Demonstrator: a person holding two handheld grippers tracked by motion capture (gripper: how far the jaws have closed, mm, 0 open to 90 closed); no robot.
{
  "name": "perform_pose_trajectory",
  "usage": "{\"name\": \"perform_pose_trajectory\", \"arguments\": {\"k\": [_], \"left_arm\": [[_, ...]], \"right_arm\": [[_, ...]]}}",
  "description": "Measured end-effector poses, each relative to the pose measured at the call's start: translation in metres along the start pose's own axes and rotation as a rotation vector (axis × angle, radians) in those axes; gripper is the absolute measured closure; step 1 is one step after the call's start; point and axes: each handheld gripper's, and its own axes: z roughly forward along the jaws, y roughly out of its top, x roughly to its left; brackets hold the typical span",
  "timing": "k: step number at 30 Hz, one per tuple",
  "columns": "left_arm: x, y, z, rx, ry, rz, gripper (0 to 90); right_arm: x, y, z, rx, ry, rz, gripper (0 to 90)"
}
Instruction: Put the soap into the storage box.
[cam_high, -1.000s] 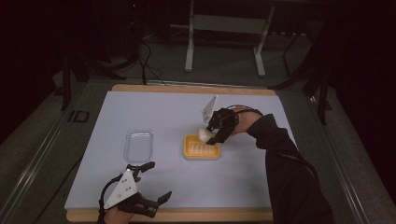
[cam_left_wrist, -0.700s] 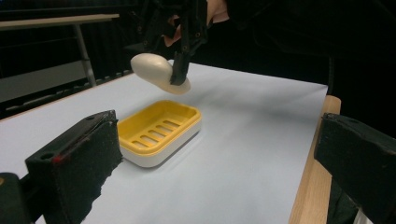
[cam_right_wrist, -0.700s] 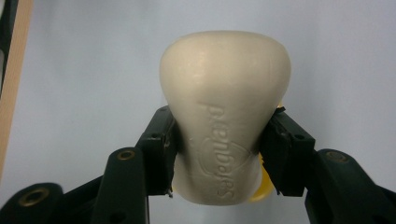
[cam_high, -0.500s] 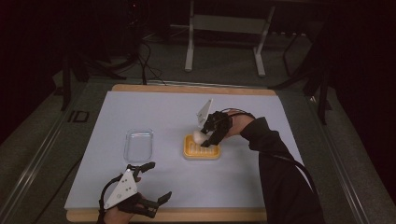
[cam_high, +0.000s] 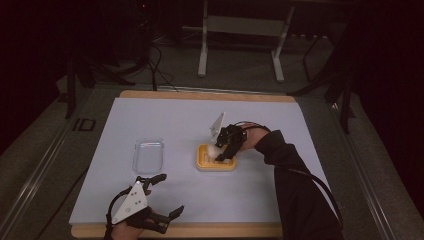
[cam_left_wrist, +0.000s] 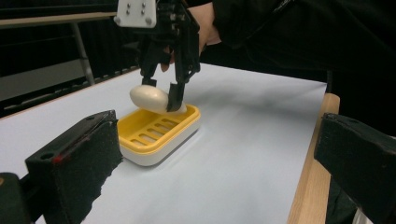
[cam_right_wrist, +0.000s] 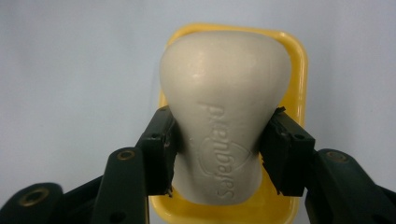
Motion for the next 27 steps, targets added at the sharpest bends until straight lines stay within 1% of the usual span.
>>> {"name": "perform_pose_trajectory", "arguments": {"k": [3,4,5,9,11,14,16,17,18,19,22,23,26,27], "left_arm": [[0.000,0.000,0.000,0.000,-0.001,0.001,0.7],[0.000,0.000,0.000,0.000,-0.001,0.001,0.8],[0.000,0.000,0.000,0.001,-0.001,0.001,0.8],[0.000,0.000,0.000,0.001,-0.002,0.002,0.7],[0.000,0.000,0.000,0.001,-0.002,0.002,0.8],[0.000,0.000,0.000,0.001,-0.004,0.002,0.8],[0.000,0.000,0.000,0.002,-0.004,0.002,0.7],[0.000,0.000,0.000,0.002,-0.003,0.002,0.8],[0.000,0.000,0.000,0.002,-0.003,0.002,0.8],[0.000,0.000,0.000,0.002,-0.003,0.003,0.7],[0.000,0.000,0.000,0.002,-0.004,0.003,0.8],[0.000,0.000,0.000,0.003,-0.004,0.003,0.7],[0.000,0.000,0.000,0.004,-0.004,0.002,0.8],[0.000,0.000,0.000,0.004,-0.005,0.003,0.8]], "right_arm": [[-0.001,-0.001,0.004,0.011,-0.002,0.005,49.6],[-0.001,-0.001,0.005,0.009,-0.007,0.002,49.6],[-0.002,-0.002,0.006,0.008,-0.001,-0.001,49.6],[-0.003,-0.003,0.013,0.028,-0.005,0.002,49.6],[-0.004,-0.004,0.016,0.025,-0.005,0.003,49.6],[-0.004,-0.003,0.019,0.028,-0.009,0.022,49.6],[-0.006,-0.003,0.021,0.020,-0.018,0.021,49.5],[-0.007,-0.003,0.022,0.019,-0.024,0.033,49.5],[-0.007,-0.003,0.022,0.019,-0.024,0.033,49.5],[-0.009,-0.003,0.024,0.023,-0.021,0.049,49.4],[-0.008,-0.003,0.028,0.032,-0.014,0.042,49.4],[-0.007,-0.003,0.031,0.052,-0.003,0.045,49.3],[-0.008,-0.004,0.037,0.072,0.004,0.042,49.2],[-0.008,-0.004,0.038,0.070,0.004,0.051,49.0]]}}
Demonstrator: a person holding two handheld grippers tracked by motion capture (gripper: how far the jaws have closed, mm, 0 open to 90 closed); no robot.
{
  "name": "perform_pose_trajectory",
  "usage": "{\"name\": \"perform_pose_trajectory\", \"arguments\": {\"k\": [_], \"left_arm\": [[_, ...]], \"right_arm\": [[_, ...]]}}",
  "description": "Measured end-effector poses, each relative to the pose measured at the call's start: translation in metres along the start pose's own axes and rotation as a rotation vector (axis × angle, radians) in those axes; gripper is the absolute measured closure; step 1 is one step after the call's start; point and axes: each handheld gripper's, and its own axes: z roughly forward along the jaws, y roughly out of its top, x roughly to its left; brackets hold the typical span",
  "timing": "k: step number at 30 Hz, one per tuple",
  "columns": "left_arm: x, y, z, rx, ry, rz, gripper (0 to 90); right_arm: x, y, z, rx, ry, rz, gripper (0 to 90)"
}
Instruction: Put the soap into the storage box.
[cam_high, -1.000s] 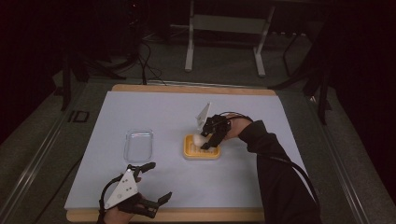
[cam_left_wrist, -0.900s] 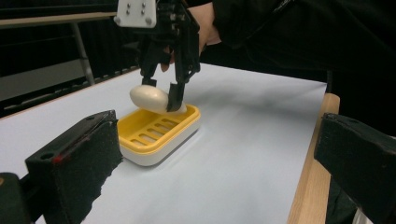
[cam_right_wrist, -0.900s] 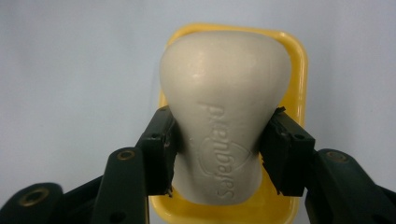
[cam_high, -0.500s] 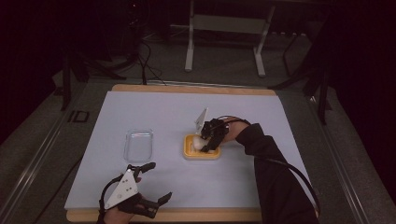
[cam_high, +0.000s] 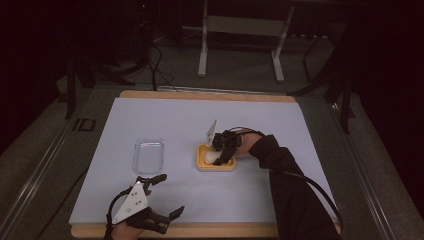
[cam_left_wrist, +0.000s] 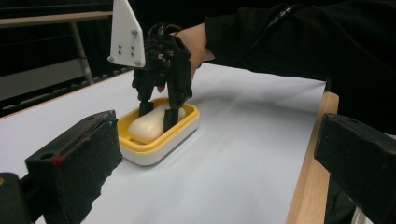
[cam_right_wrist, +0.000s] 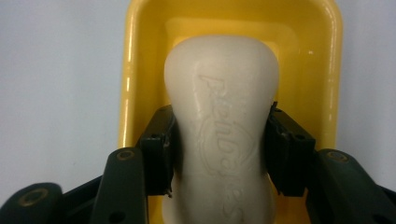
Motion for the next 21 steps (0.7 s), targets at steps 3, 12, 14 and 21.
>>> {"name": "perform_pose_trajectory", "arguments": {"k": [3,12,14,21], "left_arm": [[0.000,0.000,0.000,0.000,0.001,0.001,0.8],[0.000,0.000,0.001,0.002,0.000,0.001,0.7],[0.000,0.000,0.001,0.003,0.000,0.003,0.8],[0.000,0.000,0.001,0.005,0.001,0.003,0.7]], "right_arm": [[0.000,0.001,0.000,-0.007,0.006,0.006,48.9],[0.000,0.003,-0.004,-0.009,0.001,0.018,45.3],[0.001,0.003,-0.009,-0.024,-0.002,0.024,44.3],[0.001,-0.001,-0.031,-0.074,-0.012,0.039,41.2]]}}
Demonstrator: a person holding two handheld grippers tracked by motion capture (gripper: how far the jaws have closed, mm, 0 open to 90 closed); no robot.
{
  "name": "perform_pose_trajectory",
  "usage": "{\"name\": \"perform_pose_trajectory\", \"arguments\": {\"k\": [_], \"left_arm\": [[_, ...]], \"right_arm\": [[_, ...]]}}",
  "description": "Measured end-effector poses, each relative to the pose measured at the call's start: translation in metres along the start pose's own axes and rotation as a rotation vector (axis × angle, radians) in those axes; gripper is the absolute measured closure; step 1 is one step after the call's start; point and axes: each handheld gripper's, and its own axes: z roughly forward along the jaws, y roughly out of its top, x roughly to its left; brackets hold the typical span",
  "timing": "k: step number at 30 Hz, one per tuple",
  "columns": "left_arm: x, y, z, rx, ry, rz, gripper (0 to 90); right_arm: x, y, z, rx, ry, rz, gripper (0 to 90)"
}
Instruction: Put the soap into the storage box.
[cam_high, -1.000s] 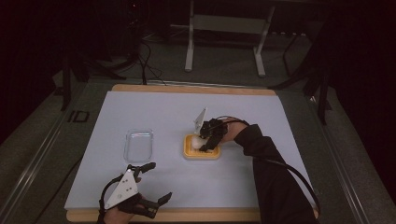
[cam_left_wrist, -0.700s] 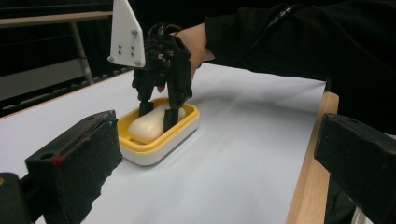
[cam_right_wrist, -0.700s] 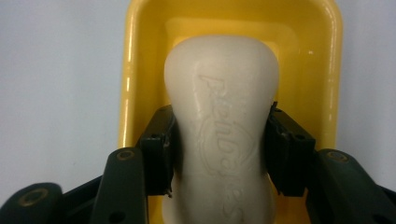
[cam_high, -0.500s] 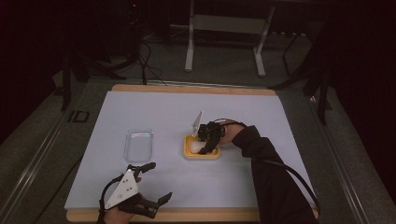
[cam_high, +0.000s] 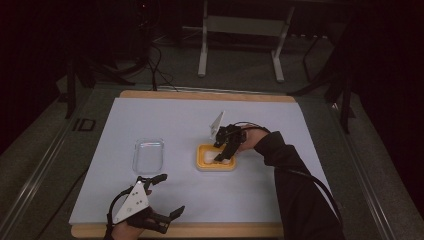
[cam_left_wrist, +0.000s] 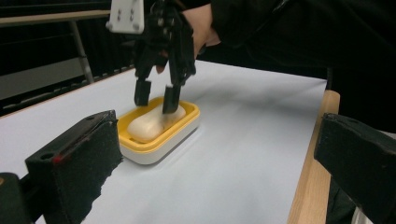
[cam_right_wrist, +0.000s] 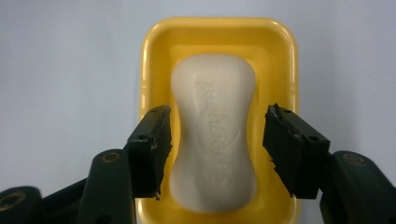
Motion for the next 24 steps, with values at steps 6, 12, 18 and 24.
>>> {"name": "perform_pose_trajectory", "arguments": {"k": [6,12,18,24], "left_arm": [[0.000,0.000,0.000,-0.001,-0.001,-0.001,0.7],[0.000,0.000,0.000,-0.002,0.002,-0.002,0.8],[0.000,0.000,0.001,-0.002,0.000,-0.001,0.7],[0.000,0.000,0.002,0.001,0.000,-0.002,0.8]], "right_arm": [[0.002,-0.005,-0.016,-0.016,-0.008,0.029,34.8],[0.008,-0.008,-0.027,-0.016,-0.075,0.074,26.2],[0.014,-0.013,-0.036,0.003,-0.117,0.099,12.8],[0.015,-0.023,-0.045,-0.031,-0.124,0.196,12.5]]}}
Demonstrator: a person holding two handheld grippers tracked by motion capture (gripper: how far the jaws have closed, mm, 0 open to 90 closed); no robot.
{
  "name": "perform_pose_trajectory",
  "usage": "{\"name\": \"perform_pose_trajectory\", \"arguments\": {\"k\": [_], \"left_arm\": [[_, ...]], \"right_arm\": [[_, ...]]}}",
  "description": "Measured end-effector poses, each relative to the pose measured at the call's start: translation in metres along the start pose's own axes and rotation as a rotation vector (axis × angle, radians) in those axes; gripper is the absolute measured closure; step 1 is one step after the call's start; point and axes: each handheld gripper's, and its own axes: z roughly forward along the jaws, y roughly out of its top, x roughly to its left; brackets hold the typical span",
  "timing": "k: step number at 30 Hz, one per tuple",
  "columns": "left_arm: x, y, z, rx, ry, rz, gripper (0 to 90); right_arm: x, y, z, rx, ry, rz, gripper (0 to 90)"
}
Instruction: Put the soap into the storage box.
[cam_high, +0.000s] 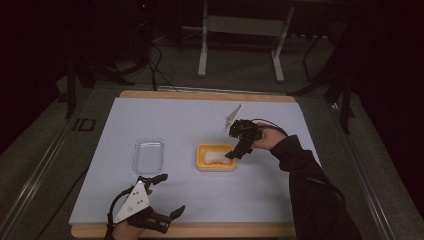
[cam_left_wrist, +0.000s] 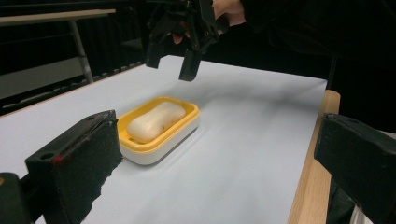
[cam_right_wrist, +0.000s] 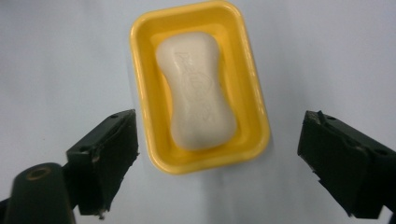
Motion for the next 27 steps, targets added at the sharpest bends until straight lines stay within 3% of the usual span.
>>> {"name": "perform_pose_trajectory", "arguments": {"k": [4,9,11,15,20,27], "left_arm": [[0.000,0.000,0.000,0.005,0.003,0.000,0.7],[0.000,0.000,0.001,0.006,0.001,-0.002,0.7],[0.000,0.000,0.001,0.005,0.001,-0.003,0.7],[0.000,0.000,0.001,0.008,0.001,-0.002,0.7],[0.000,-0.001,0.002,0.007,-0.001,-0.004,0.8],[0.000,-0.001,0.002,0.004,0.001,-0.005,0.7]], "right_arm": [[-0.003,-0.009,-0.005,-0.027,0.014,0.074,12.6],[-0.004,-0.024,-0.013,-0.060,-0.001,0.136,11.3],[-0.004,-0.024,-0.013,-0.060,-0.001,0.136,11.3],[-0.002,-0.041,-0.020,-0.077,-0.045,0.210,11.5],[0.002,-0.057,-0.023,-0.098,-0.070,0.233,11.5],[0.013,-0.074,-0.025,-0.122,-0.095,0.306,13.1]]}}
